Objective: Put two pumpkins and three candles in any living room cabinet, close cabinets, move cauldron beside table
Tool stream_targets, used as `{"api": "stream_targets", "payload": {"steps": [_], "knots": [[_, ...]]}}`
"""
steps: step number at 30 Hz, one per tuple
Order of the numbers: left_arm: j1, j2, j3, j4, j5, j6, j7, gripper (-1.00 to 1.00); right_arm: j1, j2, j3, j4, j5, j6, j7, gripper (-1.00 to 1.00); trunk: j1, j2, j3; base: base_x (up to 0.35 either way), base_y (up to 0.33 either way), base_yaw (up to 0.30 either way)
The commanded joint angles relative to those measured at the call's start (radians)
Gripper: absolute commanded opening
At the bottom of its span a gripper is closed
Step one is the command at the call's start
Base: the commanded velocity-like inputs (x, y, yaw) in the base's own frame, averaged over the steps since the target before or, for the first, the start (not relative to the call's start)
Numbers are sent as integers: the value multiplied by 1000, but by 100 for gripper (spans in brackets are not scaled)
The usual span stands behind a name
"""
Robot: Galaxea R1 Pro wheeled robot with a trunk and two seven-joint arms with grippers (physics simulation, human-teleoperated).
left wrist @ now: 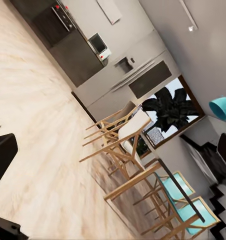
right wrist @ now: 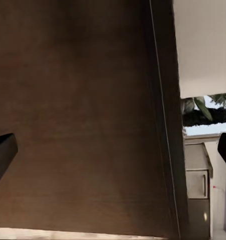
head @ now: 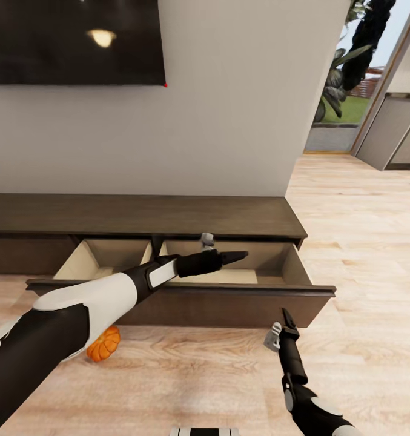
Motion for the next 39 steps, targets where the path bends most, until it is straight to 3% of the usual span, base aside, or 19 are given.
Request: {"api": "stream_targets", "payload": {"steps": [1, 6, 9, 14, 16, 18, 21, 24, 26, 28, 29, 30, 31, 32, 34, 36, 37, 38, 39], "knots": [[0, -1, 0, 0, 0, 0, 9, 100, 0, -14, 0, -10, 0, -9, 20, 100, -4, 7, 3, 0, 0, 0], [0, -3, -1, 1, -2, 0, 41, 100, 0, -92, -6, -51, 0, -24, 163, 100, -23, 42, 19, 0, 0, 0], [0, -2, -1, 1, -1, 0, 54, 100, 0, -127, -12, -51, 0, -17, 193, 100, -35, 63, 28, 0, 0, 0], [0, -3, -1, 1, -1, 0, 58, 100, 0, -216, -42, -48, -1, 26, 215, 100, -54, 98, 44, 0, 0, 0], [0, -4, 0, 1, -1, 0, 59, 100, 0, -261, -68, -44, -1, 33, 240, 100, -61, 112, 50, 0, 0, 0], [0, -4, 0, 1, 0, 0, 59, 100, 0, -334, -122, -40, -1, 34, 326, 100, -69, 126, 56, 0, 0, 0], [0, -4, 0, 2, 0, 0, 60, 100, 2, -405, -178, -33, -1, 32, 409, 100, -81, 147, 66, 0, 0, 0], [0, -5, 0, 1, 0, 0, 72, 100, 5, -467, -270, -22, -1, 31, 453, 100, -92, 168, 75, 0, 0, 0], [0, -6, 0, 0, 0, 0, 91, 100, 5, -500, -386, -24, -1, 28, 462, 100, -100, 182, 82, 0, 0, 0], [1, -8, -1, -1, 0, 0, 117, 100, 5, -516, -534, -34, 1, 25, 463, 100, -107, 196, 88, 0, 0, 0], [1, -8, -1, -2, 0, 0, 123, 100, 5, -519, -564, -38, 2, 24, 464, 100, -111, 203, 91, 0, 0, 0], [1, -9, -2, -3, 0, 0, 134, 100, 4, -525, -624, -54, 1, 23, 468, 100, -115, 210, 94, 0, 0, 0], [1, -9, -2, -5, -1, 0, 158, 100, 3, -531, -732, -116, 0, 23, 485, 100, -119, 217, 97, 0, 0, 0], [1, -9, -2, -5, 0, 0, 178, 100, 2, -532, -801, -174, -1, 23, 527, 100, -123, 224, 100, 0, 0, 0], [1, -9, -1, -4, 0, 0, 199, 100, 1, -531, -861, -236, -2, 24, 604, 100, -130, 238, 107, 0, 0, 0], [0, -8, -1, -3, 0, 0, 239, 100, -2, -525, -937, -371, -6, 29, 803, 100, -138, 252, 113, 0, 0, 0], [0, -8, 0, -3, 0, 0, 253, 100, -5, -513, -947, -416, -19, 31, 857, 100, -142, 259, 116, 0, 0, 0], [0, -8, 0, -3, 0, 0, 272, 100, -8, -484, -956, -476, -69, 35, 914, 100, -146, 266, 119, 0, 0, 0], [0, -8, 1, -2, 0, 0, 277, 100, -10, -473, -957, -494, -94, 36, 926, 100, -150, 273, 122, 0, 0, 0]]}}
